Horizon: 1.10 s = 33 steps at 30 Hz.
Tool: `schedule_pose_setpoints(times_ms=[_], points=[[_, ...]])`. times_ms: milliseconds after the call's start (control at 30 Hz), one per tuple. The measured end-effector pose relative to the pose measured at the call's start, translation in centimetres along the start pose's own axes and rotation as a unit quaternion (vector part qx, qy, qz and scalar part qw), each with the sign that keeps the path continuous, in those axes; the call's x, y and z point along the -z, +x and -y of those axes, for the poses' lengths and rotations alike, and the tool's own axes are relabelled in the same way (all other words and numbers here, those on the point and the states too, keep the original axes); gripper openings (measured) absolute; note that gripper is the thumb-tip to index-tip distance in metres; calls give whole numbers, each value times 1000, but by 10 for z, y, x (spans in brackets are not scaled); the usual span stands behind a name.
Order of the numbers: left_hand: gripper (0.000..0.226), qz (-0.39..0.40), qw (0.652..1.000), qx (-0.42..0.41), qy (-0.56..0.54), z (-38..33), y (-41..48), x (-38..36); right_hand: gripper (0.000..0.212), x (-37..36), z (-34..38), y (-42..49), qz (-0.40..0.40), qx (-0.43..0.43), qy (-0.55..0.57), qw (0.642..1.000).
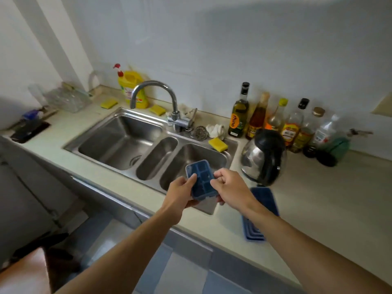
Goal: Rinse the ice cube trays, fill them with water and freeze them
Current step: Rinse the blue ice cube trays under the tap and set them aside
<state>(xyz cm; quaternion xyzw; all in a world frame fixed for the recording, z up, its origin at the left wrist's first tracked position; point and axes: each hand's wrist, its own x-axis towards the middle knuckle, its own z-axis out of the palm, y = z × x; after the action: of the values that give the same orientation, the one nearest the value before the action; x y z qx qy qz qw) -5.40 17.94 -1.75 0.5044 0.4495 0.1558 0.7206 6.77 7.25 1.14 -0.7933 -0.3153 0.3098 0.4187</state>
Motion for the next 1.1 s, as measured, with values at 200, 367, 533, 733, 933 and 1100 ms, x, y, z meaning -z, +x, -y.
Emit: schedule_pose_setpoints(times_ms=[200, 367, 533, 733, 933, 1100], points=[[31, -59, 995, 50, -63, -33, 59, 153, 6, -146, 73, 57, 53, 8, 29, 998], [36, -69, 995, 55, -35, -49, 115, 217, 11, -205, 92, 105, 83, 2, 29, 996], [37, -50, 996, 70, -2, -68, 182, 247, 27, -190, 80, 200, -51, -46, 80, 994], [34, -70, 993, 71, 59, -99, 288, 274, 43, -152, 59, 356, -201, -112, 45, 972], [32, -69, 992, 62, 90, -128, 370, 287, 62, -129, 48, 454, -241, -182, -47, 952], [25, -51, 994, 69, 74, -137, 419, 285, 62, -128, 36, 492, -280, -208, -194, 917]])
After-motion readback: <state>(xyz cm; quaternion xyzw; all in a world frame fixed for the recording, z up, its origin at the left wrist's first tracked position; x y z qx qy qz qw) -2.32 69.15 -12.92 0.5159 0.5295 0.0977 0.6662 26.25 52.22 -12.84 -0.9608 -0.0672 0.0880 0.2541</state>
